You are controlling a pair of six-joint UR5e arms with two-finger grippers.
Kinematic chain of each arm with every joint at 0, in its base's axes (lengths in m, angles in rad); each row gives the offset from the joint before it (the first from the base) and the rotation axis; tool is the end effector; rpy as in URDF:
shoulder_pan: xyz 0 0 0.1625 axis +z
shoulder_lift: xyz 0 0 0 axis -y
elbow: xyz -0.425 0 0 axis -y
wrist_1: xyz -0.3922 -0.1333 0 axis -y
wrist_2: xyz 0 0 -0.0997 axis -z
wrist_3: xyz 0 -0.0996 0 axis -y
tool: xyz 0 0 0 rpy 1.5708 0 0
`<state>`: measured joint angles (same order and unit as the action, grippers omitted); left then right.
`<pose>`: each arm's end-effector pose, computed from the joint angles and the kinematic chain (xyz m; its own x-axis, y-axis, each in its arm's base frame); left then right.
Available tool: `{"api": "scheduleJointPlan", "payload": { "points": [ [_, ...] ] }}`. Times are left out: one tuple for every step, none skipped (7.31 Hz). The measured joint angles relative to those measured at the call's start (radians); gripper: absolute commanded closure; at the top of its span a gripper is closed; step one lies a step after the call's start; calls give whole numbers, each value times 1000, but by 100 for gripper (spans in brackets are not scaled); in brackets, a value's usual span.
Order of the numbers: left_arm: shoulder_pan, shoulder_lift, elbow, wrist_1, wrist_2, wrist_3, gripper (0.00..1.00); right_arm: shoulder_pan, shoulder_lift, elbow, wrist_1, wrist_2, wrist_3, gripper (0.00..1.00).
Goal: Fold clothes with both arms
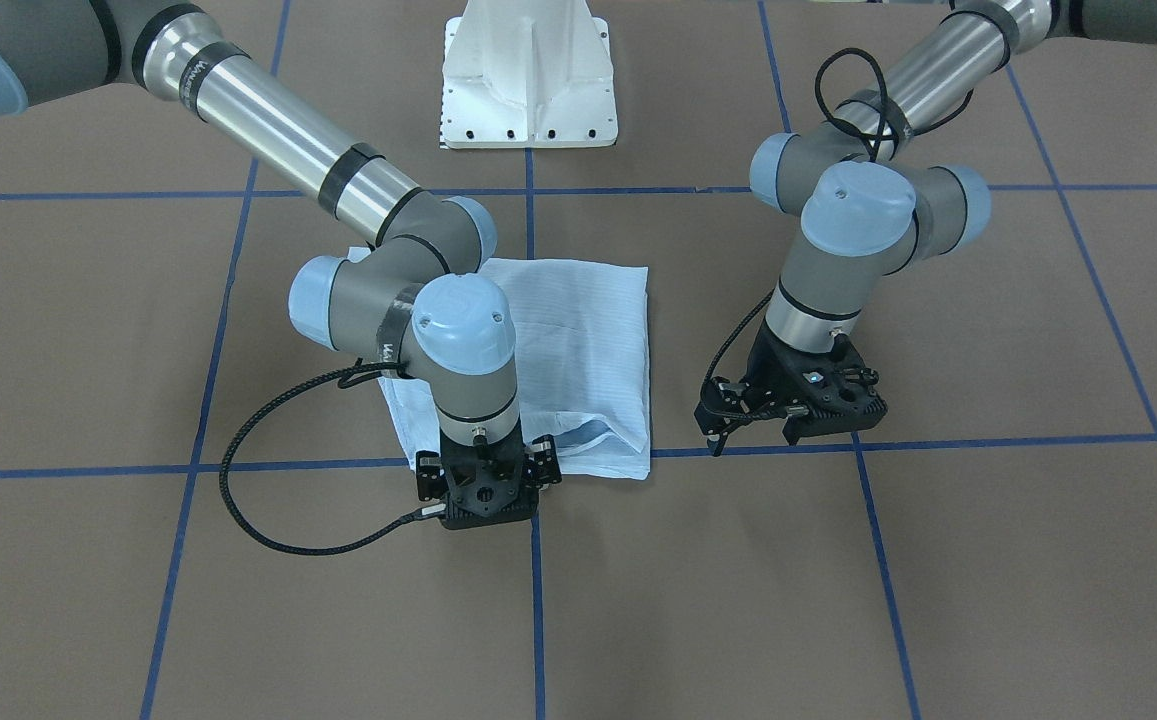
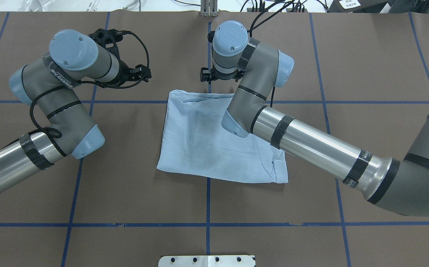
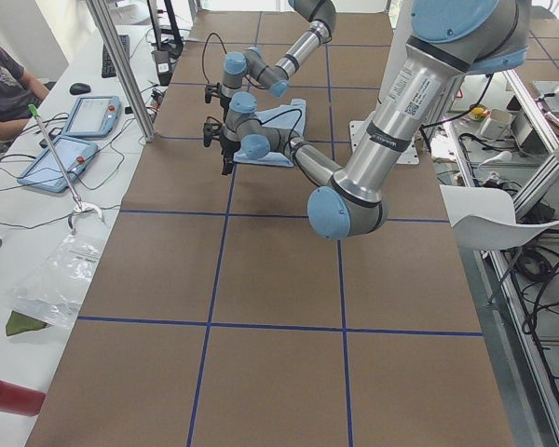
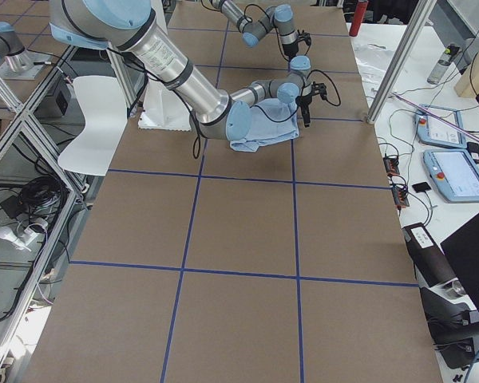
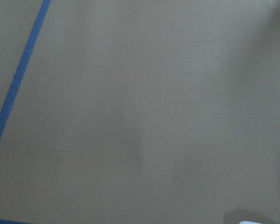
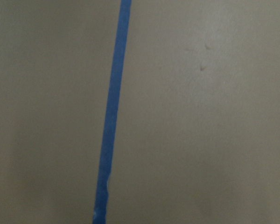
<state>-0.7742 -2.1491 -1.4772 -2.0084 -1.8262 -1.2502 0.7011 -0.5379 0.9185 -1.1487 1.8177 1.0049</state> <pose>0.4366 -0.5782 0.3144 0.5776 -0.1384 -0.8045 0.3693 0.9232 0.1064 -0.5929 -0.6431 0.2299 0.7115 -0.0798 0.6982 -0.1300 0.9615 0.2423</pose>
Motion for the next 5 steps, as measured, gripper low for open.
{"api": "scheduleJointPlan", "payload": {
  "points": [
    [-4,0,-3,-1,-3,1,0,30,1,8,1,30,-4,0],
    [-19,8,-17,-1,-17,17,0,70,-12,40,-12,88,-11,0],
    [-45,35,-53,1,-43,69,0,117,-45,98,-55,157,-32,0],
    [-88,85,-107,1,-78,167,0,171,-99,186,-138,217,-94,0],
    [-152,146,-157,2,-132,283,0,231,-167,280,-234,256,-203,0]
  ]
}}
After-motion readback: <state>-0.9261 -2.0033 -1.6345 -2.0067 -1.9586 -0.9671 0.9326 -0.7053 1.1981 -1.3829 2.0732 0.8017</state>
